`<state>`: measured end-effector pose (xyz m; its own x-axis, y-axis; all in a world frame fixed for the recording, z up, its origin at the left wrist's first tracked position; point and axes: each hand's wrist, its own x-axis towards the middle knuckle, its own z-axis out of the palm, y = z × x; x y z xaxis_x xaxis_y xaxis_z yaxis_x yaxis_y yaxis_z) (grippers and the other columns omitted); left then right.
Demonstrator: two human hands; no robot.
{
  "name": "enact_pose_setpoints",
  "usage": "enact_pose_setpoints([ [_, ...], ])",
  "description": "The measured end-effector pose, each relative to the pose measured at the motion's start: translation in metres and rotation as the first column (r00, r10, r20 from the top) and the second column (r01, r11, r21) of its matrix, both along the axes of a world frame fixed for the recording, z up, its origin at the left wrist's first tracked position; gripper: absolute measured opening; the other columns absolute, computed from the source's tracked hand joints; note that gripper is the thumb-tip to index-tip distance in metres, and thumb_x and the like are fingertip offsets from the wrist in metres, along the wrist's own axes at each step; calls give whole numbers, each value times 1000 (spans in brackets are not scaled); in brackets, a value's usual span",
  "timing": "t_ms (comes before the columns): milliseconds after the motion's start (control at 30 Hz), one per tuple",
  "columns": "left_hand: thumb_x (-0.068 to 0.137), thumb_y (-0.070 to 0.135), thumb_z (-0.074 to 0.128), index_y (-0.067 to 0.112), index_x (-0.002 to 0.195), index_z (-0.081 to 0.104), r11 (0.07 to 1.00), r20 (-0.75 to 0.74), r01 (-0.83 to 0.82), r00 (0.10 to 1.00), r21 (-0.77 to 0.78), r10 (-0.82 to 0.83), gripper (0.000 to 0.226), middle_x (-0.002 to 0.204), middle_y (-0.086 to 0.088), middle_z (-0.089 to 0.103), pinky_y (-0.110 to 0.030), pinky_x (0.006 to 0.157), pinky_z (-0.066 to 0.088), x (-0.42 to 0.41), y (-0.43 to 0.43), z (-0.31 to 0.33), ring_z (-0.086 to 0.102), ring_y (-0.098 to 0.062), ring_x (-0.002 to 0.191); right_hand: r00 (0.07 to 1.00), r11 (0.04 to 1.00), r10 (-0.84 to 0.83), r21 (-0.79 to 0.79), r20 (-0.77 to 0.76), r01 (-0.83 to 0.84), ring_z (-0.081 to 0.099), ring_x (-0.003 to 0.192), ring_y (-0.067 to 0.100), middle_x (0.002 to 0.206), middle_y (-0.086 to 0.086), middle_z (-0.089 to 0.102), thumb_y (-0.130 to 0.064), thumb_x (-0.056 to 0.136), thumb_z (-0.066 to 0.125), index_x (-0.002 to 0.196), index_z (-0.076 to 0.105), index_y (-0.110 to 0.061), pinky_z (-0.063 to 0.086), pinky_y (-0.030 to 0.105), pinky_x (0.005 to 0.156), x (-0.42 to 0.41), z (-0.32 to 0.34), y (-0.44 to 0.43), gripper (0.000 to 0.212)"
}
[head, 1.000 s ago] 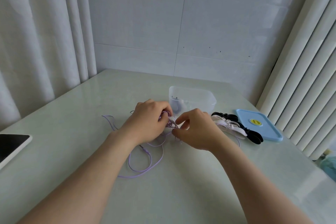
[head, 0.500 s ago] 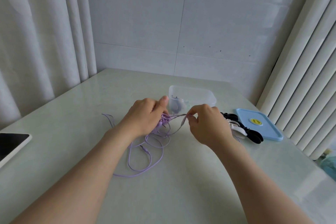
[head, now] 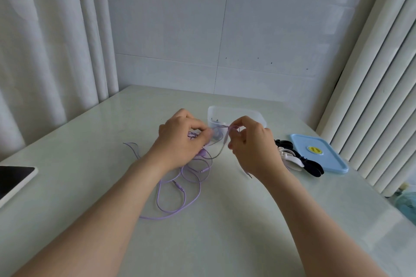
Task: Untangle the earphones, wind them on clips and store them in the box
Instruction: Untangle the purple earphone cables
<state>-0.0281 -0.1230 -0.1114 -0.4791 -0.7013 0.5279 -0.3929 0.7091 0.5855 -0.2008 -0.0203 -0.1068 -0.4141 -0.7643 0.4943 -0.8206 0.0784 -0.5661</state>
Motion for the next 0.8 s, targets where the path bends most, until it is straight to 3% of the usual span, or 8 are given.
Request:
enact_pose_setpoints([
  [200, 94, 30, 74, 31, 92, 84, 998, -280, -50, 958, 43, 60, 10, 91, 16, 76, -12, 70, 42, 2, -3, 6, 67, -6, 79, 985, 998, 33, -66, 166, -23, 71, 78, 11, 78, -11, 75, -32, 92, 70, 95, 69, -29, 51, 30, 75, 4, 7, 5, 4],
  [300, 98, 24, 68, 21, 92, 82, 992, -415, -79, 903, 99, 113, 16, 87, 15, 78, -18, 71, 52, 5, -2, 10, 71, -2, 79, 991, 999, -20, -23, 132, 23, 70, 82, 7, 77, -15, 75, -30, 91, 73, 91, 71, -28, 51, 28, 79, 0, 7, 5, 3],
  [367, 104, 15, 59, 12, 96, 76, 977, -549, -36, 823, 211, 149, 19, 87, 5, 75, -18, 61, 55, 6, -3, 13, 71, 0, 70, 995, 996, -68, 56, 72, 64, 69, 87, 11, 78, -15, 74, -28, 91, 70, 86, 73, -27, 54, 30, 84, -4, 5, 5, 6],
  [433, 108, 17, 53, 13, 97, 70, 959, -606, -12, 773, 283, 189, 20, 81, -2, 69, -32, 62, 60, 9, -7, 14, 71, -5, 70, 988, 971, -152, 187, -15, 152, 64, 97, 23, 84, -10, 74, -26, 94, 60, 87, 74, -27, 53, 38, 91, -4, 4, 7, 15],
  [533, 106, 22, 56, 20, 96, 73, 957, -543, 34, 829, 287, 134, 20, 83, -9, 70, -32, 55, 53, 10, -7, 15, 65, -14, 69, 974, 938, -206, 264, -92, 223, 60, 100, 30, 88, -1, 70, -19, 99, 49, 102, 73, -24, 48, 42, 91, -1, 4, 8, 25],
  [633, 102, 26, 62, 27, 94, 78, 979, -447, 54, 894, 198, 41, 18, 85, -8, 74, -35, 57, 57, 7, 0, 14, 67, -32, 76, 995, 995, -98, 33, -27, 99, 62, 86, 16, 79, -7, 67, -10, 100, 50, 108, 71, -22, 52, 36, 83, 6, 10, 8, 25],
  [733, 101, 30, 67, 27, 96, 80, 971, -423, 138, 905, 193, -45, 15, 75, -5, 72, -39, 51, 60, 4, 6, 14, 67, -35, 67, 989, 971, 98, -230, 106, -72, 68, 87, 0, 93, -15, 73, -13, 96, 65, 109, 69, -21, 52, 15, 75, 22, 16, 9, 16],
  [800, 101, 27, 68, 23, 97, 80, 968, -412, 188, 905, 169, -104, 14, 75, -2, 75, -46, 67, 63, 2, 8, 14, 72, -31, 70, 979, 962, 157, -244, 132, -121, 70, 88, -1, 95, -15, 75, -24, 89, 76, 114, 69, -25, 51, 13, 76, 29, 17, 10, 26],
])
